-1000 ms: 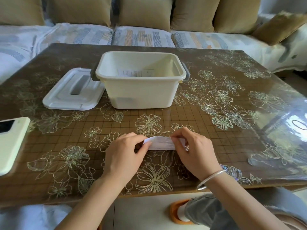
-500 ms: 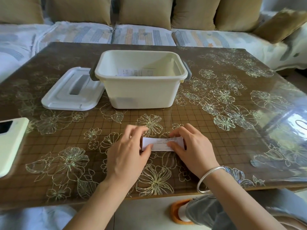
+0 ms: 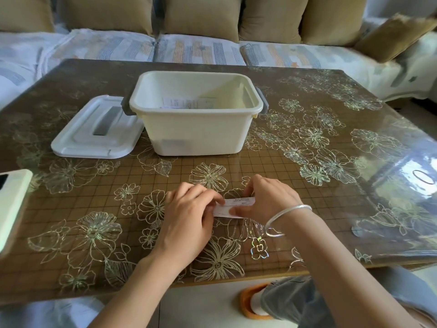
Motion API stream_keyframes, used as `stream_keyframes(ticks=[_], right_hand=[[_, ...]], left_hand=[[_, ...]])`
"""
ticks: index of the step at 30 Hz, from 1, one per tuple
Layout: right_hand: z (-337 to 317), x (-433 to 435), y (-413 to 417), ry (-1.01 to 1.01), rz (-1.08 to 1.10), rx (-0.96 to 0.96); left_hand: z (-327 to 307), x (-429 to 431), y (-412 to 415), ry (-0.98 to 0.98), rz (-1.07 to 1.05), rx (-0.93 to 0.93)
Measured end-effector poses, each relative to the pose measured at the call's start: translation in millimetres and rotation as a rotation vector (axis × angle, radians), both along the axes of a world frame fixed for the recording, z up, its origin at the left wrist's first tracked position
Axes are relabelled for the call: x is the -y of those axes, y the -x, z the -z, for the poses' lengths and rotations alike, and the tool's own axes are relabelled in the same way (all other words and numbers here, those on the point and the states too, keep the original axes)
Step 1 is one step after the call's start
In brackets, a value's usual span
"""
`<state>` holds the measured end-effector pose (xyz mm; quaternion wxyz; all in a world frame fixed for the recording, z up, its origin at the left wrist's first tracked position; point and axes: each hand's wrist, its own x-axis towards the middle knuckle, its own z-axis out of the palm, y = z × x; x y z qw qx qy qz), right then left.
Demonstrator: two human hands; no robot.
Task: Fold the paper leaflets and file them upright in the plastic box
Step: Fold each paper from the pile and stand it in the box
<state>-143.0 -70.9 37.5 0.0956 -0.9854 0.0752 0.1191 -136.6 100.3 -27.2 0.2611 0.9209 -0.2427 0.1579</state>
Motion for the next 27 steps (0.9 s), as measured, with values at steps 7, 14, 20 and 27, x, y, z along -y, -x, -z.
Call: stream_keyframes(ticks=[7,14,20,27], right_hand=[[-7.8,-2.0,-5.5,0.006,-0.021,-0.007],[0.4,8.1,8.5,-0.696,0.158,0.070],[10.3,12.1,31.6,-1.102,0.096,0.241],[36.1,4.2,40.5,-0.521,-0.308,0.565]], left_hand=[[-0.1,2.9,-3.2,0.007,-0.013,-0.052],[-1.7,3.2,-1.8,0.010,-0.002,-0.079],[-3.2,3.0,-1.2,0.027,0.003,-0.069],[-7.0,-2.1,-7.1,-0.044,0.021,-0.151]])
